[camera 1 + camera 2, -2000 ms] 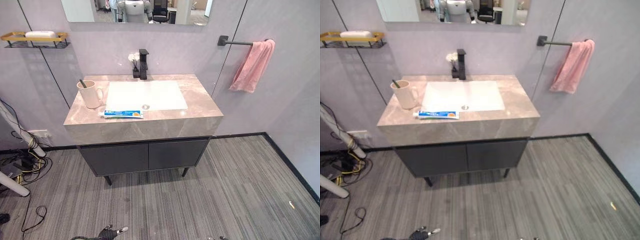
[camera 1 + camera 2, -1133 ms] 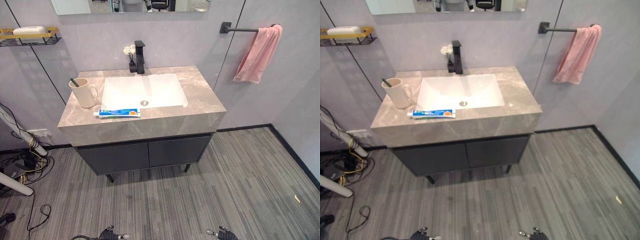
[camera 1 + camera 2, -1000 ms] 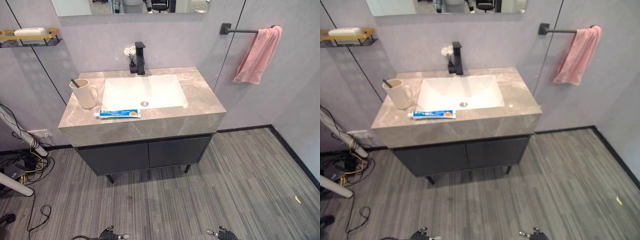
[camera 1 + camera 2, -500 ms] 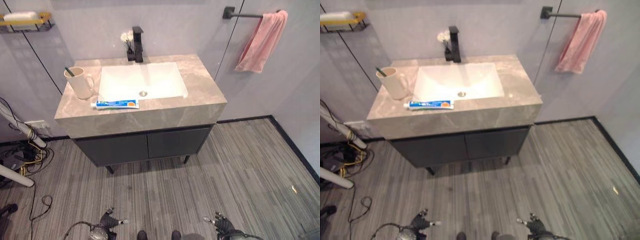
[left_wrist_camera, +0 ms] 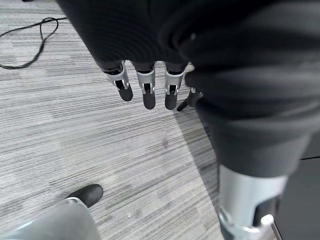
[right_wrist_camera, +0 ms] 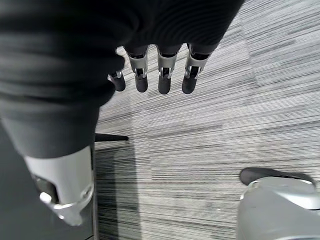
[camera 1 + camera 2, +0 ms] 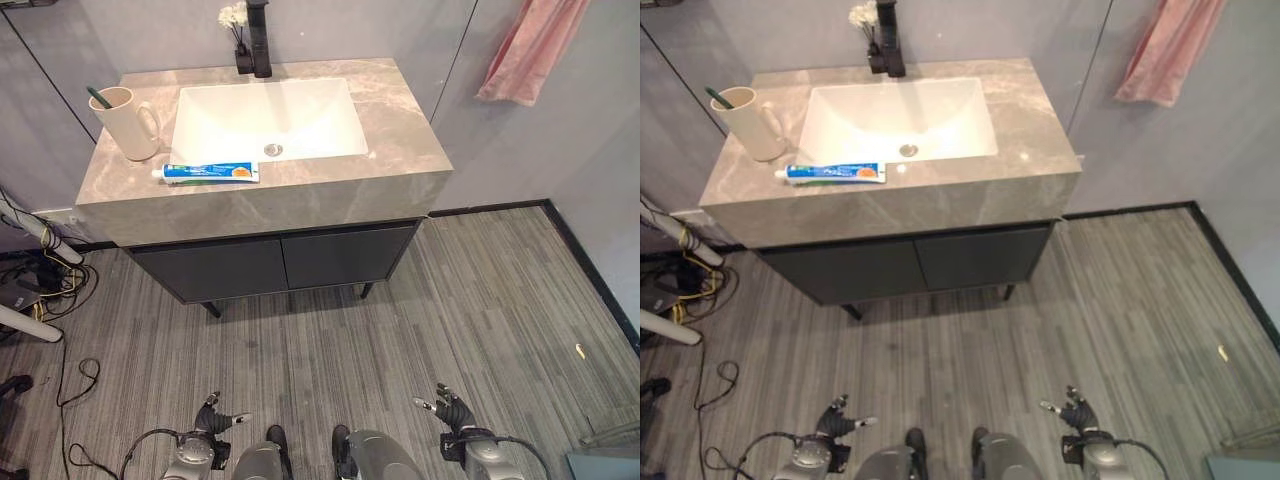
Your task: Put brush and paste in cup on sink, flatten towel.
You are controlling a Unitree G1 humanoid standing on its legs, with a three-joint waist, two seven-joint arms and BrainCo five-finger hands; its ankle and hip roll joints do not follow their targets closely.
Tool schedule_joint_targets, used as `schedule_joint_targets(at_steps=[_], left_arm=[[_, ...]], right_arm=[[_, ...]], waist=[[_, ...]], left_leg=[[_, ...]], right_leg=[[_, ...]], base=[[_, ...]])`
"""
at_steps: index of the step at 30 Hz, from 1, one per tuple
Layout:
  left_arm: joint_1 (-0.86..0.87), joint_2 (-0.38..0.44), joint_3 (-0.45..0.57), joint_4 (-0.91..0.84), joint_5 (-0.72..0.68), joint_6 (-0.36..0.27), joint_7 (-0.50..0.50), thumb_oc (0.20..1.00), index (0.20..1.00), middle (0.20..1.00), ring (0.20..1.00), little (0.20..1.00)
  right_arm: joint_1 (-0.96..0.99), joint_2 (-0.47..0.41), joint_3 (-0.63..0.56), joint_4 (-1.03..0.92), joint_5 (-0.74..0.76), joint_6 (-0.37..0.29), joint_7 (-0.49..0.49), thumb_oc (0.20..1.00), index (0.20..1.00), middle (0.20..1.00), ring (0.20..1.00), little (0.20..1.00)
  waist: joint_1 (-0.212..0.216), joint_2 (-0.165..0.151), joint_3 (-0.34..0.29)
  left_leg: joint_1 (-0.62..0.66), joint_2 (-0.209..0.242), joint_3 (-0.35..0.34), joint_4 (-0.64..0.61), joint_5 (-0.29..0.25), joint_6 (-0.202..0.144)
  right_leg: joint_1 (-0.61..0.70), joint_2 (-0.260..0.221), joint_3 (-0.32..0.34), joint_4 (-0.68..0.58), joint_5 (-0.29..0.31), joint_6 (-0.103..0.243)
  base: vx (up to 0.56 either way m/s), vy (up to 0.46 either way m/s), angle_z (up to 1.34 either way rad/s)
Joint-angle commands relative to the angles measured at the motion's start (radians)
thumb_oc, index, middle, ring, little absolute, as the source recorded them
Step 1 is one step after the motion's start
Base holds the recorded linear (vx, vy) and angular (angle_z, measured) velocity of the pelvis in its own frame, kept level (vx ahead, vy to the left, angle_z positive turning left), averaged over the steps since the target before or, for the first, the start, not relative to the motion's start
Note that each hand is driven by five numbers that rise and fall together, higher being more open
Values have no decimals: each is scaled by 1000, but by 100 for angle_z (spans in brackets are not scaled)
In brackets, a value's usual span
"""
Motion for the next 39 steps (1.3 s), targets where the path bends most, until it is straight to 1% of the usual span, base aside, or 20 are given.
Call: schedule_joint_targets(at_steps=[1, 3, 4, 7, 9, 10, 12, 13, 15, 17, 18, 20, 22, 23, 25, 26, 29, 33, 36, 39], left_arm=[[-27, 2, 13, 37, 4, -32, 26, 1000, 1000, 1000, 1000, 1000], [-36, -5, 16, 51, -24, -33, 34, 1000, 1000, 1000, 1000, 1000], [-36, -5, 16, 51, -24, -33, 34, 1000, 1000, 1000, 1000, 1000], [-36, -4, 26, 49, -37, -37, 40, 1000, 1000, 1000, 1000, 1000], [-36, -7, 33, 54, -40, -42, 49, 1000, 1000, 1000, 1000, 1000], [-36, -8, 31, 53, -40, -42, 52, 1000, 1000, 1000, 1000, 1000], [-33, -11, 33, 62, -38, -45, 52, 1000, 1000, 1000, 1000, 1000], [-11, -16, 41, 66, -45, -42, 43, 1000, 1000, 1000, 1000, 1000], [0, -20, 40, 68, -48, -43, 41, 1000, 1000, 1000, 1000, 1000], [25, -19, 30, 86, -27, -34, 17, 1000, 1000, 1000, 1000, 1000], [30, -14, 30, 88, -9, -30, 10, 1000, 1000, 1000, 1000, 1000], [35, -13, 23, 97, 12, -18, -4, 1000, 1000, 1000, 1000, 1000], [40, -11, 21, 102, 17, -2, -19, 1000, 1000, 1000, 1000, 1000], [39, -12, 21, 102, 17, -2, -19, 1000, 1000, 1000, 1000, 1000], [47, -11, 8, 102, 41, 7, -30, 1000, 1000, 1000, 1000, 1000], [46, -9, 9, 107, 39, 9, -34, 1000, 1000, 1000, 1000, 1000], [44, -11, 12, 112, 29, 11, -27, 1000, 1000, 1000, 1000, 1000], [42, -23, 10, 127, 49, 5, -34, 1000, 1000, 1000, 1000, 1000], [50, -26, 25, 141, 38, 7, -40, 1000, 1000, 1000, 1000, 1000], [55, -17, 12, 71, 32, -16, -34, 1000, 1000, 1000, 1000, 1000]], right_arm=[[18, -46, 31, -34, 7, -51, -7, 1000, 1000, 1000, 1000, 1000], [24, -55, 39, -49, 0, -47, -12, 1000, 1000, 1000, 1000, 1000], [24, -55, 40, -49, 0, -47, -12, 1000, 1000, 1000, 1000, 1000], [15, -64, 44, -52, -15, -49, -33, 1000, 1000, 1000, 1000, 1000], [6, -64, 50, -47, -34, -52, -52, 1000, 1000, 1000, 1000, 1000], [0, -64, 51, -42, -34, -54, -57, 1000, 1000, 1000, 1000, 1000], [-15, -62, 50, -27, -38, -48, -60, 1000, 1000, 1000, 1000, 1000], [-25, -52, 58, -23, -45, -43, -54, 1000, 1000, 1000, 1000, 1000], [-26, -48, 64, -25, -47, -39, -52, 1000, 1000, 1000, 1000, 1000], [-30, -31, 72, -43, -45, -31, -27, 1000, 1000, 1000, 1000, 1000], [-29, -26, 75, -55, -50, -28, -18, 1000, 1000, 1000, 1000, 1000], [-40, -28, 91, -79, -73, -26, -12, 1000, 1000, 1000, 1000, 1000], [-53, -29, 98, -107, -83, -22, -9, 1000, 1000, 1000, 1000, 1000], [-53, -29, 98, -107, -83, -22, -9, 1000, 1000, 1000, 1000, 1000], [-51, -16, 77, -148, -16, -16, -5, 1000, 1000, 1000, 1000, 1000], [-45, 16, 59, -197, 98, -27, 20, 1000, 1000, 1000, 1000, 1000], [-48, 16, 104, -280, 107, -27, 32, 1000, 1000, 1000, 1000, 1000], [-47, 13, 127, -296, 88, -22, 32, 1000, 1000, 1000, 1000, 1000], [-1, 2, 113, -283, 90, -16, 39, 1000, 1000, 1000, 1000, 1000], [33, -48, 78, -290, 86, -20, 40, 1000, 1000, 1000, 1000, 1000]], waist=[[8, -7, -12], [6, -8, 0], [6, -8, 0], [16, 13, -3], [32, 40, -7], [39, 45, -11], [53, 52, -27], [67, 53, -45], [77, 56, -60], [90, 37, -87], [94, 31, -93], [101, 23, -91], [91, 41, -66], [92, 43, -68], [71, 66, -46], [47, 79, -24], [39, 76, -13], [15, 53, -20], [11, 37, -45], [2, 42, -60]], left_leg=[[-43, 68, -64, 195, 138, -83], [-91, 72, -50, 176, 200, -104], [-90, 72, -50, 175, 200, -103], [-112, 63, 10, -67, 207, -78], [-123, 63, 41, -268, 297, -84], [-129, 62, 51, -338, 315, -83], [-131, 55, 23, -355, 336, -82], [-111, 37, -23, -349, 326, -66], [-113, 28, -44, -324, 327, -61], [-135, -12, -40, -237, 279, -24], [-124, -25, -31, -222, 254, -8], [-89, -58, -11, -214, 217, 27], [-9, -70, -3, -252, 200, 53], [-11, -67, -3, -252, 200, 53], [64, -68, 5, -297, 179, 70], [122, -69, 1, -330, 173, 69], [170, -71, -9, -353, 150, 47], [219, -73, -59, -356, 110, 14], [225, -69, -111, -335, 91, -1], [197, -56, -137, -229, 74, -31]], right_leg=[[66, -49, 22, -93, 95, 85], [107, -59, -6, -156, 100, 81], [108, -60, -6, -156, 100, 81], [157, -51, -9, -238, 102, 91], [208, -29, -5, -290, 96, 100], [235, -31, -2, -311, 94, 106], [282, -32, 16, -343, 92, 112], [308, -40, 43, -354, 83, 121], [326, -51, 54, -362, 78, 126], [345, -116, 72, -312, 66, 152], [322, -131, 77, -258, 99, 165], [257, -165, 92, -87, 258, 184], [168, -178, 63, 110, 378, 184], [166, -176, 64, 108, 381, 183], [83, -182, 28, 227, 402, 192], [-16, -153, 9, 226, 328, 181], [-47, -187, -85, -9, 288, 176], [-40, -154, 4, -314, 324, 208], [13, -127, 80, -334, 314, 196], [61, -128, 30, -362, 302, 179]], base=[[9, -99, -6], [87, -58, -5], [136, 22, 12], [205, 101, 32], [336, 155, 23], [390, 138, 2], [445, 139, -12], [479, 161, -36], [390, 146, -59], [528, 249, -69], [367, 223, -39], [320, 233, -17], [265, 230, -1], [220, 192, 0], [356, 230, 5], [453, 207, -6], [340, -10, -12], [327, -169, 53], [263, -211, 91], [231, -250, 76]])
